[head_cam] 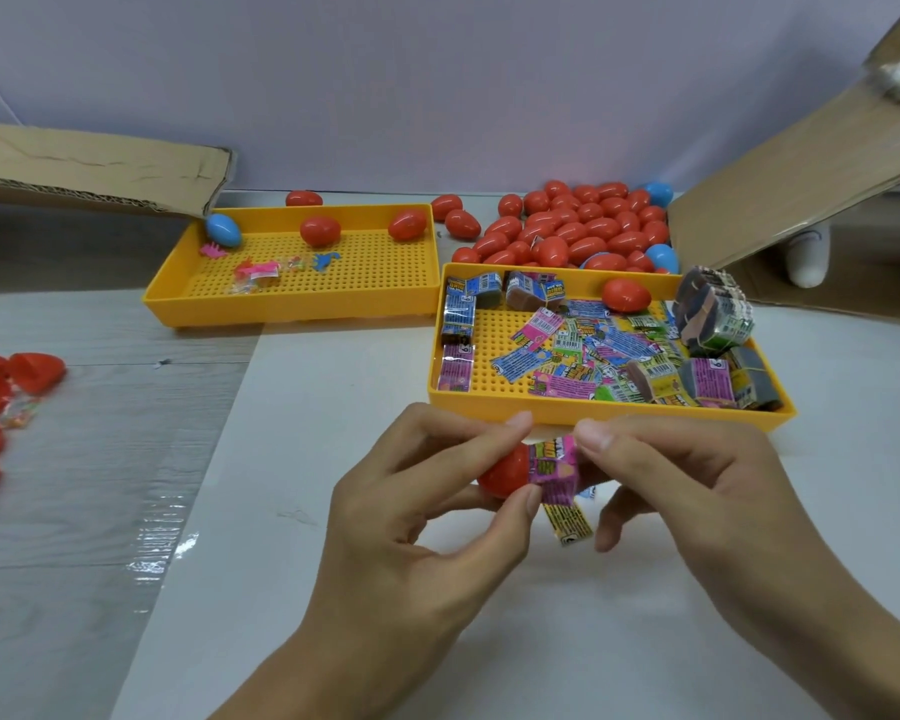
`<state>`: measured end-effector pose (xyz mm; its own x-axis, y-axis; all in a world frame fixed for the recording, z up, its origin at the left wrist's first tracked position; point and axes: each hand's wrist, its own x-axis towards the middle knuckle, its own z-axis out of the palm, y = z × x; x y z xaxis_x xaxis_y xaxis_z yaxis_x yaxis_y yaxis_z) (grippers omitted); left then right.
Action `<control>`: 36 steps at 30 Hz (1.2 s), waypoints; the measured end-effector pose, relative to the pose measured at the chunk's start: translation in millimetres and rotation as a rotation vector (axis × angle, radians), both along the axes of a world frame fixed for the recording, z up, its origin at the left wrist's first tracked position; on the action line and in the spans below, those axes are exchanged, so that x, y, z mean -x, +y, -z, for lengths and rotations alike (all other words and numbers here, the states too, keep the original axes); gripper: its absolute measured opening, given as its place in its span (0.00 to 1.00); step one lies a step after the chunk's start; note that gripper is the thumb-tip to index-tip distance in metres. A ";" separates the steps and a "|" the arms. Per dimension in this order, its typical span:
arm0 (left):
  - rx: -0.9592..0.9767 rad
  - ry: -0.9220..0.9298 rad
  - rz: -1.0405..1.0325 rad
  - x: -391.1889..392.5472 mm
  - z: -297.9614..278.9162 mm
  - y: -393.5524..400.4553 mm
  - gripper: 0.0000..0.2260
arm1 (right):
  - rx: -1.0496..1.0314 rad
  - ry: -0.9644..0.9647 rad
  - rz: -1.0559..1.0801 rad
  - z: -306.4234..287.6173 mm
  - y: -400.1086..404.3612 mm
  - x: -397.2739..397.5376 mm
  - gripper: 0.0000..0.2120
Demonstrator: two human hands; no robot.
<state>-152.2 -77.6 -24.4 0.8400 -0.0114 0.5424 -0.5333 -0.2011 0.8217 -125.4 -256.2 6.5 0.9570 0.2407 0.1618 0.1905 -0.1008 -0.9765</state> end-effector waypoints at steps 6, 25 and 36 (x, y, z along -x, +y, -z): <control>-0.122 -0.147 -0.094 0.9 -4.0 -0.4 0.16 | -0.128 0.146 0.000 -1.8 1.4 -0.4 0.05; -0.263 -0.176 -0.133 2.9 -5.0 -3.3 0.14 | -0.261 0.629 -0.164 -6.4 -1.0 -4.5 0.10; -0.305 -0.141 -0.078 -0.9 1.3 -2.3 0.19 | -0.301 0.721 -0.108 -2.7 -1.8 -6.0 0.17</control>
